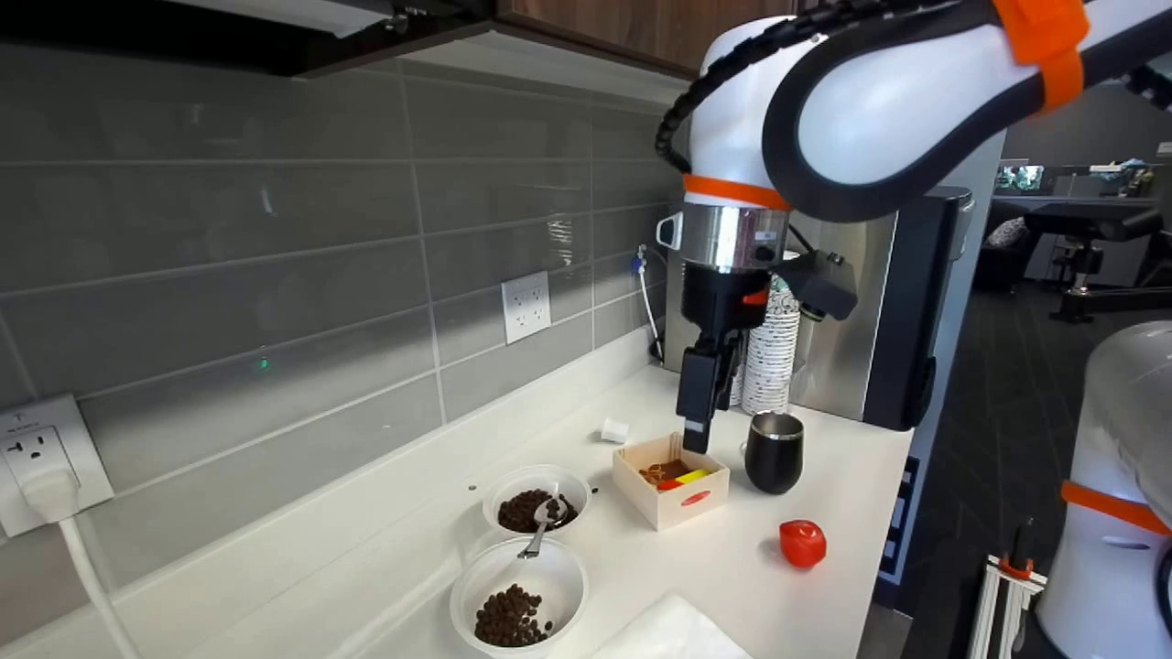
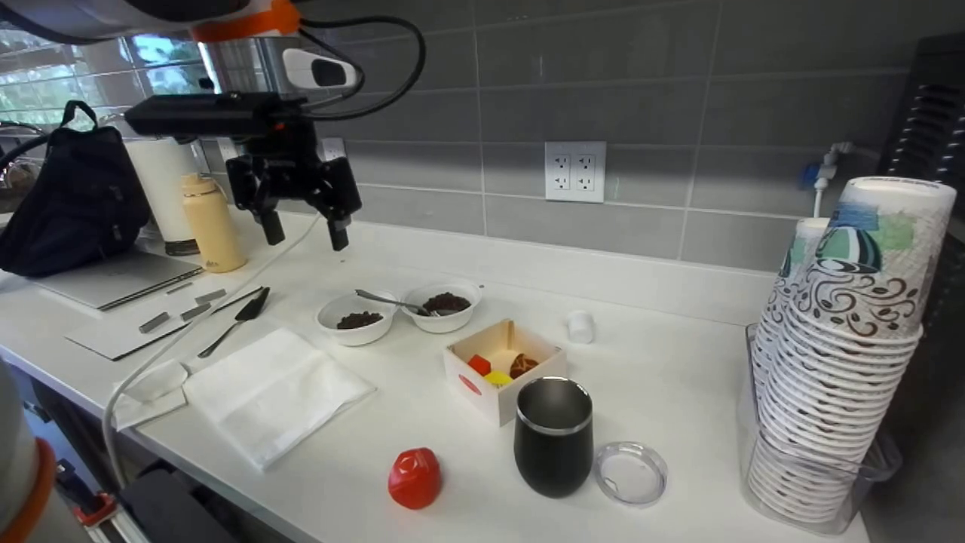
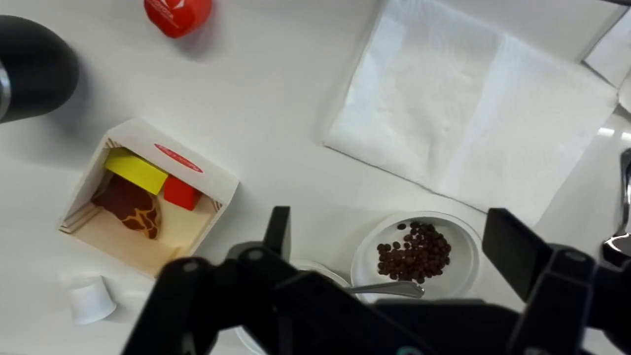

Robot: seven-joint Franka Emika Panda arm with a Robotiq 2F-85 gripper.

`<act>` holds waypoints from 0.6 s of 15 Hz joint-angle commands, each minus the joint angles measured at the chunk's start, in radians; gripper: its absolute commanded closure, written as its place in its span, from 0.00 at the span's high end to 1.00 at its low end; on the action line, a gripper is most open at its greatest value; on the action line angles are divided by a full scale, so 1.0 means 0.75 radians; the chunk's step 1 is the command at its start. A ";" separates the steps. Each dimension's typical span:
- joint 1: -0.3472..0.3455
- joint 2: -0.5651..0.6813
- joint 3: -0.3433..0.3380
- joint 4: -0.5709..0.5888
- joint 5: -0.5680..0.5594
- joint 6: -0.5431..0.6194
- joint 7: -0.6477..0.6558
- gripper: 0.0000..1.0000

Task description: Wipe the counter top with the white cloth

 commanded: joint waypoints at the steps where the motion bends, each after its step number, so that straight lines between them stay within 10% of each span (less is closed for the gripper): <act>1: 0.062 0.124 0.100 -0.008 0.092 0.236 0.174 1.00; 9: 0.257 0.453 0.220 -0.010 0.285 0.531 0.305 1.00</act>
